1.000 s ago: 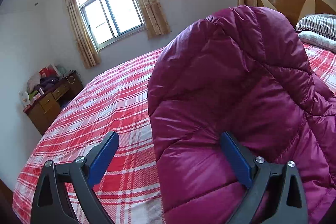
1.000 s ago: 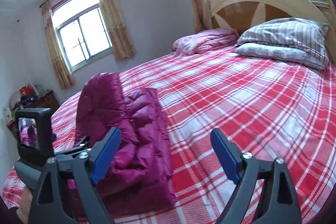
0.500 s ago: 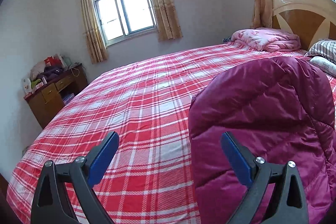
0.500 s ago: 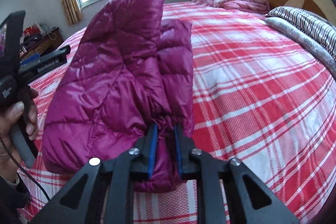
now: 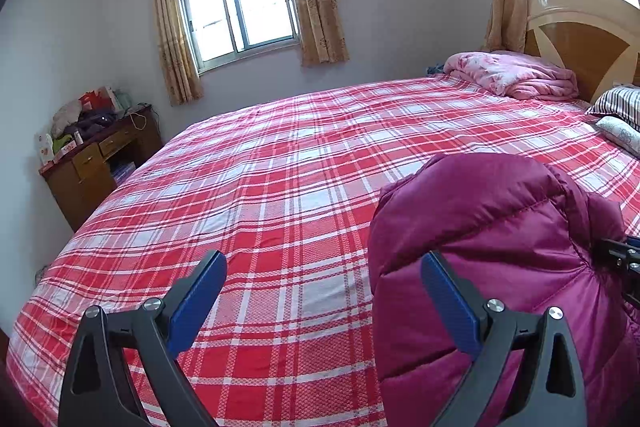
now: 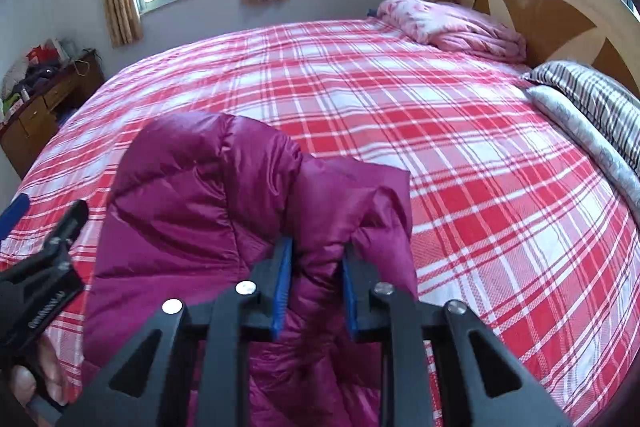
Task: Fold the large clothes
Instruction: 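Grasp the magenta jacket bundle with the left tool beside the right tool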
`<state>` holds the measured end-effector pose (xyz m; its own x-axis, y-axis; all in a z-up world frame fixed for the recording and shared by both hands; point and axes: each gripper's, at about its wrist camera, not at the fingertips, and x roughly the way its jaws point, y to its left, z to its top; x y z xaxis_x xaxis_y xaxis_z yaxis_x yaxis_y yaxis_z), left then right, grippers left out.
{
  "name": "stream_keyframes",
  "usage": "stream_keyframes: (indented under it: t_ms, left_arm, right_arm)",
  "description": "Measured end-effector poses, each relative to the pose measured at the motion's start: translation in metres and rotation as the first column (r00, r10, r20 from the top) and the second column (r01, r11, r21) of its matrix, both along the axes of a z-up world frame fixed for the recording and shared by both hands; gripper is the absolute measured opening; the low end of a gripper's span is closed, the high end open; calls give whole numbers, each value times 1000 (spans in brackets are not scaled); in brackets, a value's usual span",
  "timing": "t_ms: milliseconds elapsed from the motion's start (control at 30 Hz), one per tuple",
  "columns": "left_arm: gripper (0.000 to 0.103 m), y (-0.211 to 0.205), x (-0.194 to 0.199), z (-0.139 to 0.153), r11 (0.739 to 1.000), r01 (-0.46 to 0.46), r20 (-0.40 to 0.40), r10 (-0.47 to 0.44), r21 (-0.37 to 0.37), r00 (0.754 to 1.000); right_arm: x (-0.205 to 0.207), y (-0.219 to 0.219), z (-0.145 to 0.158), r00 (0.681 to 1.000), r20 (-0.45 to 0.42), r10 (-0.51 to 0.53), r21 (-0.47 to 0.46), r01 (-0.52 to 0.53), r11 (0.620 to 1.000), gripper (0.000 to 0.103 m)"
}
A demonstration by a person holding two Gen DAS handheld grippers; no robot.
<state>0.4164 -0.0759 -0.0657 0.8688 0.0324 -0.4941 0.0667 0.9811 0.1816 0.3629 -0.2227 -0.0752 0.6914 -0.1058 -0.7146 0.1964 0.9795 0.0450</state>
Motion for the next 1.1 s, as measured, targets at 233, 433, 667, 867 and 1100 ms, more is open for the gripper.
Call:
stream_keyframes:
  t_ms: [233, 433, 667, 867, 1100]
  left_arm:
    - [98, -21, 2, -8, 999, 21, -32, -20, 29, 999]
    - [98, -22, 14, 13, 999, -28, -46, 27, -24, 999]
    - [98, -50, 29, -17, 1000, -10, -158, 13, 18, 987]
    - [100, -68, 39, -42, 996, -4, -205, 22, 85, 979]
    - [102, -53, 46, -55, 1000, -18, -271, 11, -24, 962]
  right_arm:
    - [-19, -22, 24, 989, 68, -134, 1, 135, 991, 52]
    - [-3, 3, 59, 987, 158, -21, 115, 3, 993, 52]
    - [16, -13, -9, 997, 54, -58, 136, 50, 989, 48]
    - [14, -15, -18, 997, 58, -44, 112, 37, 993, 48]
    - [16, -15, -29, 998, 48, -48, 111, 43, 993, 48]
